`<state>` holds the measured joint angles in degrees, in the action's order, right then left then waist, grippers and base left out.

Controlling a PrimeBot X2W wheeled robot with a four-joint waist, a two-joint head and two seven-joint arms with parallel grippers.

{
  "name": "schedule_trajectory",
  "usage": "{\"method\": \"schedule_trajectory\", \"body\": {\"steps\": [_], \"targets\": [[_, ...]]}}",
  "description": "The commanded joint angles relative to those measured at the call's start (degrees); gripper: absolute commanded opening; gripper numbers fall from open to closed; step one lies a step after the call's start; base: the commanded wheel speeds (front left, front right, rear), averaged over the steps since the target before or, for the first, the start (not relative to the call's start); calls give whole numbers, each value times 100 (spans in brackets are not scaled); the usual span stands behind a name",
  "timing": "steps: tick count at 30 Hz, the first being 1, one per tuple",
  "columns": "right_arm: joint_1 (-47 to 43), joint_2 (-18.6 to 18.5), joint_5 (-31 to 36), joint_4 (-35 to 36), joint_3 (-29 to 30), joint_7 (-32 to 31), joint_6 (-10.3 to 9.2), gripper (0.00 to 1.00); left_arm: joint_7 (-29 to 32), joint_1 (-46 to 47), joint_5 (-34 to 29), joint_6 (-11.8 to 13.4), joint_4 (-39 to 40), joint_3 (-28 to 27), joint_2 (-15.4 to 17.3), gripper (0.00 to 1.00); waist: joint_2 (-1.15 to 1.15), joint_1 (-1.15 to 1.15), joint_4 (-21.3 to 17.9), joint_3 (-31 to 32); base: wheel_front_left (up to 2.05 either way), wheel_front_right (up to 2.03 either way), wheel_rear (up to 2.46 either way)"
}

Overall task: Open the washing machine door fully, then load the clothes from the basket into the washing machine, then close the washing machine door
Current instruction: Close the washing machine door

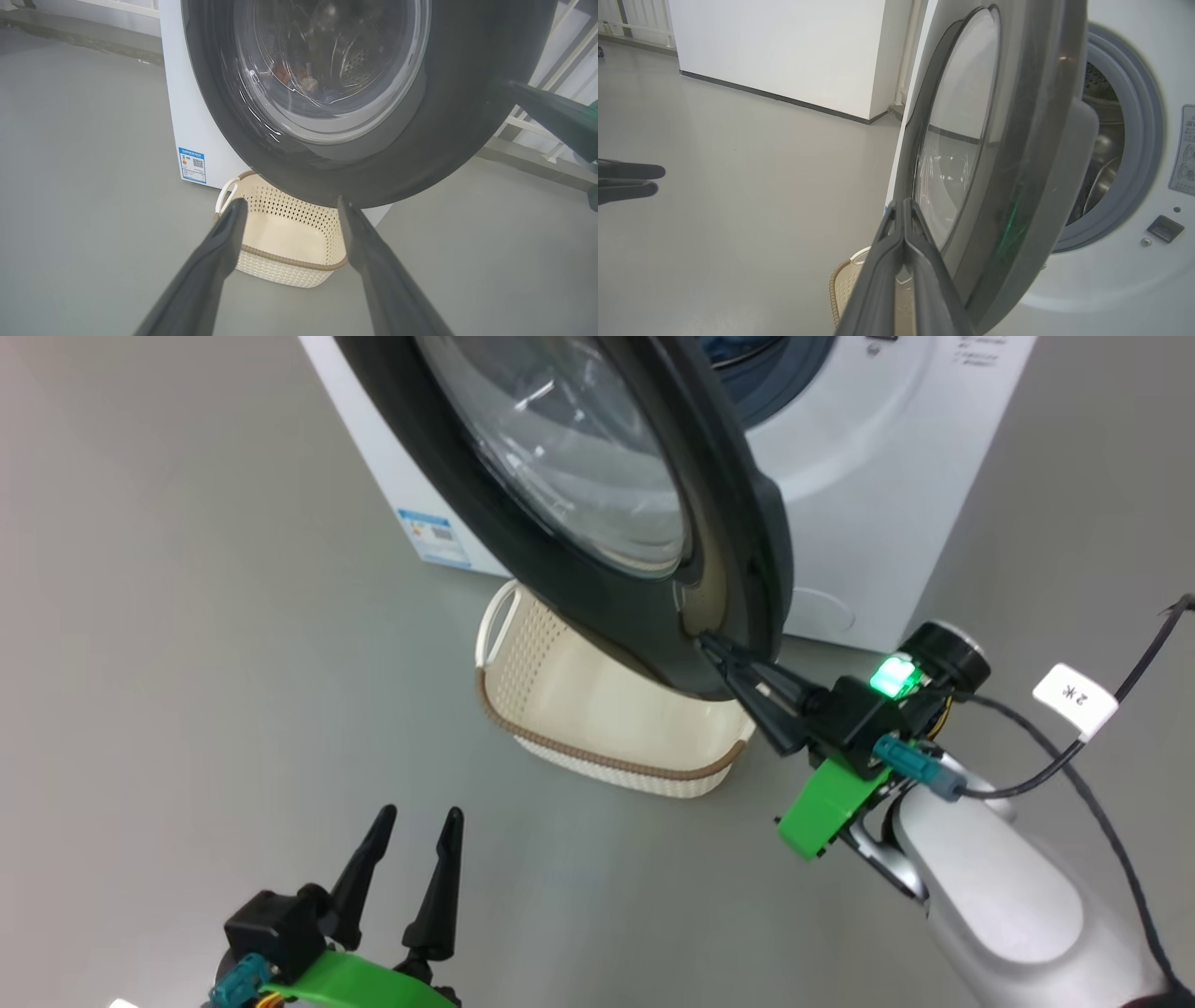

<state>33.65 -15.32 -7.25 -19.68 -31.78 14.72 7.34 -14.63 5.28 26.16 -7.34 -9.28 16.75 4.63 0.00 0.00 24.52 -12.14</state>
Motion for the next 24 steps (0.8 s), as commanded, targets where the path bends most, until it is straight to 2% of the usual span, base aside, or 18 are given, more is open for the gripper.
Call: {"method": "schedule_trajectory", "body": {"steps": [1,15,24], "targets": [[97,48,-49,107,-43,28,14,0,-37,200,49,-14,105,-159,73,100,0,0,146,-173,0,0,0],[721,-202,91,-141,327,28,14,0,-37,538,124,-14,132,-84,-103,100,0,0,255,-841,0,0,0],[1368,-519,173,-251,469,28,14,0,-37,857,172,-14,195,10,-163,100,0,0,269,-1379,0,0,0]]}}
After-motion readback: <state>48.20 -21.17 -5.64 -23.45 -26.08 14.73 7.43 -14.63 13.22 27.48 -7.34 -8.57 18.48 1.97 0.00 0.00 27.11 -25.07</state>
